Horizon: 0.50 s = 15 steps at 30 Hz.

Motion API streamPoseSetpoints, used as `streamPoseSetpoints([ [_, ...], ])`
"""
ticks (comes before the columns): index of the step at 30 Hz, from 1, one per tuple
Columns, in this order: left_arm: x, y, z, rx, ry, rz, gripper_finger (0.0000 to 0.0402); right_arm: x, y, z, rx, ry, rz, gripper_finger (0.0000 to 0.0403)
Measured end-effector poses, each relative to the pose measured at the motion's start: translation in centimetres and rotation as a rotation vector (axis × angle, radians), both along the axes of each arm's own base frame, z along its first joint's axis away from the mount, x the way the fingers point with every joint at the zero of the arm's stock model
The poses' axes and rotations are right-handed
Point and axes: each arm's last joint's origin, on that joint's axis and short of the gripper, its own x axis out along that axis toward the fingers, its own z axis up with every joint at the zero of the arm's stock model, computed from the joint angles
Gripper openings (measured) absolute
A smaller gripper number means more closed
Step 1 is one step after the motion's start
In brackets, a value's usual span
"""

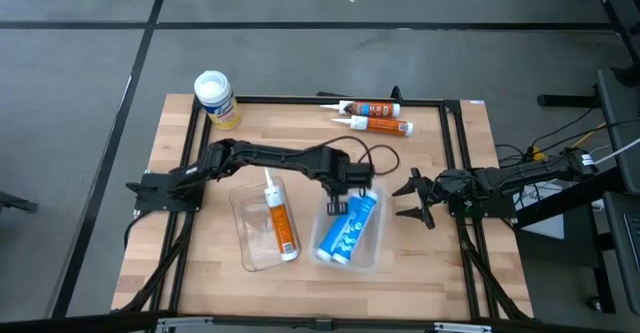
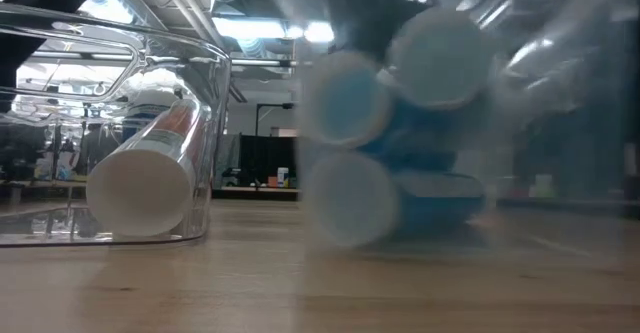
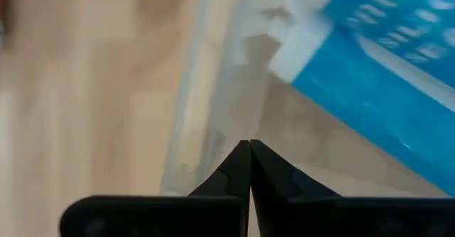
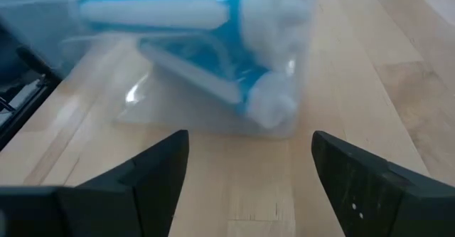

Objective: Pick & place silicon tubes, Sealant and Lysol wipes
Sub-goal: Move the right transparent bin to the top of the table

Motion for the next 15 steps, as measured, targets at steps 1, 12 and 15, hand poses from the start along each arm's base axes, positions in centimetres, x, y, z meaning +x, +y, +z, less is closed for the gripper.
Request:
streamPoseSetpoints([
  [1, -0.1, 0.4, 0.0, 0.013, 0.014, 0.012, 0.0001, 0.0, 0.0, 0.0, 0.000, 0.000, 0.000, 0.0298],
  [12, -1.1, 4.6, -0.1, 0.115, 0.106, 0.103, 0.0002, 0.0, 0.0, 0.0, 0.000, 0.000, 0.000, 0.0298],
  [15, -1.3, 6.0, -0.1, 0.155, 0.119, 0.140, 0.0001, 0.0, 0.0, 0.0, 0.000, 0.000, 0.000, 0.0298],
])
